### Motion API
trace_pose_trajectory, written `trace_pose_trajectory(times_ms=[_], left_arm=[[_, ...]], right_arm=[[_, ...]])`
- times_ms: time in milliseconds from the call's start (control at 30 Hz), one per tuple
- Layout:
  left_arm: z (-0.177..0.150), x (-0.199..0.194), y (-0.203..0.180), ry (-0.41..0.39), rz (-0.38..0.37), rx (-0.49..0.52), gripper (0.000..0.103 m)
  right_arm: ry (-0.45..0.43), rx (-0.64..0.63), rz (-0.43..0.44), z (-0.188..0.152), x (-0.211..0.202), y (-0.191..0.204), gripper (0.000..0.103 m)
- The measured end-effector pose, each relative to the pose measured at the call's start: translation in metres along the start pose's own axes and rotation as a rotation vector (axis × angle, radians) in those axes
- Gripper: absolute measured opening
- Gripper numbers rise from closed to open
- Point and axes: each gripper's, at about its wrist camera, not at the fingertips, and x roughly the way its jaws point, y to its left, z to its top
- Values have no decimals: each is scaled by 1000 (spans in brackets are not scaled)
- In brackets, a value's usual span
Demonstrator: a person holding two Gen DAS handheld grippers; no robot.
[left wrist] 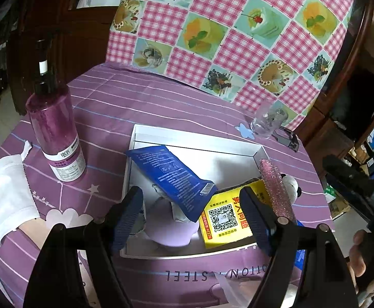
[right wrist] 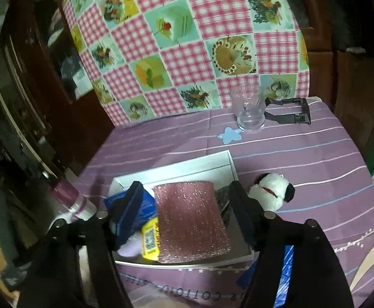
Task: Organize soft objects
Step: 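Open both tools to drop the blue packet and sponge into the tray, then withdraw both tools from the tray toward the remaining blue packet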
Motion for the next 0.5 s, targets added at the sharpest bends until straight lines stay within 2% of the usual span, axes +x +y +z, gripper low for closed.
trace_pose_trajectory(times_ms=[133,367,500], left_arm=[[-1,0,-3,-1,9,14,78],[-4,3,-17,15,-31,37,78],[-10,5,-33,25,-44,76,78]], right_arm=[[88,-10,14,-3,12,5,77],[30,-120,-55,-12,-2,17,77],[35,-178,-110,-17,-15,11,77]])
